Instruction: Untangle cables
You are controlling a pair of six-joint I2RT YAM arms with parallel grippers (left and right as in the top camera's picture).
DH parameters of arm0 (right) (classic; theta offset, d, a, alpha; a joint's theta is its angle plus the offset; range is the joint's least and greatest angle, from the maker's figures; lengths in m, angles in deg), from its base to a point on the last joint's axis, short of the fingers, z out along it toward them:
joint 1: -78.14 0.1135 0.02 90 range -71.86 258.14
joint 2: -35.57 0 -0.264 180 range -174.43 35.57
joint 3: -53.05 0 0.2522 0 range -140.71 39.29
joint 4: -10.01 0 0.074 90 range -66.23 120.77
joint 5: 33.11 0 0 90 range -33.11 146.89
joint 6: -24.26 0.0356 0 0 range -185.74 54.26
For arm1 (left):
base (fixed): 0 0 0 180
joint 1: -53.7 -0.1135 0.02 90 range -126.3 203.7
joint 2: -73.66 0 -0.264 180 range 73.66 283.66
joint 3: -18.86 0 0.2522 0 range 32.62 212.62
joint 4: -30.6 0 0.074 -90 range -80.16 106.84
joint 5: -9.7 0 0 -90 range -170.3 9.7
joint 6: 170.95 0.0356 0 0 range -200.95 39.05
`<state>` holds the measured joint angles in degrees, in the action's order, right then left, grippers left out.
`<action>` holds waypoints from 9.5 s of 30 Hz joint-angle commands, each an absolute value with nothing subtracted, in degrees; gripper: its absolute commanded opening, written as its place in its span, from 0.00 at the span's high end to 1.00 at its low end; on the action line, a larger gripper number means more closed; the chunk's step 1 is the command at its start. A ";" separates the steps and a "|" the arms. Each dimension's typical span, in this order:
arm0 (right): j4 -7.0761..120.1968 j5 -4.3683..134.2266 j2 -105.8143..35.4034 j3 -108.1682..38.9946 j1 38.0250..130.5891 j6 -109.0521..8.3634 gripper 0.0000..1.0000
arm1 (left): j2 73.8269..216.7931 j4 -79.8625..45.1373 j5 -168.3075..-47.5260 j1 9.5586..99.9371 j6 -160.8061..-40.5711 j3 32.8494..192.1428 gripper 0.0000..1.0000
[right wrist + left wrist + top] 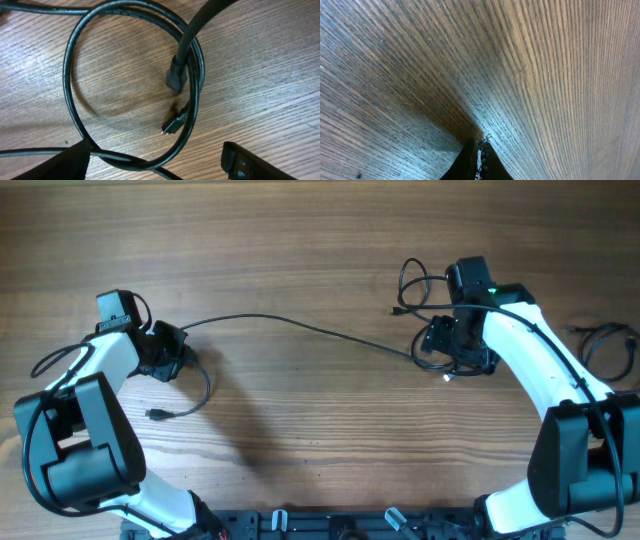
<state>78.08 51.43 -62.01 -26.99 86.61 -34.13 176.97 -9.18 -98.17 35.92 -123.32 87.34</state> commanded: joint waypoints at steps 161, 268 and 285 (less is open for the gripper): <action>47.94 83.28 -62.49 -15.71 49.72 -46.52 0.87 | 191.81 -24.39 -82.26 48.18 -115.10 100.32 0.96; 74.23 89.97 -81.20 -45.44 79.07 -60.20 0.61 | 178.81 -17.05 -79.11 75.98 -117.16 101.92 0.96; 76.68 89.77 -81.20 -45.44 81.63 -59.37 0.09 | 175.83 -18.82 -81.30 79.68 -107.93 103.75 0.00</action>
<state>77.07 88.98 -81.86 -45.09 80.65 -59.39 178.67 -18.60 -80.40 79.59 -114.14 102.42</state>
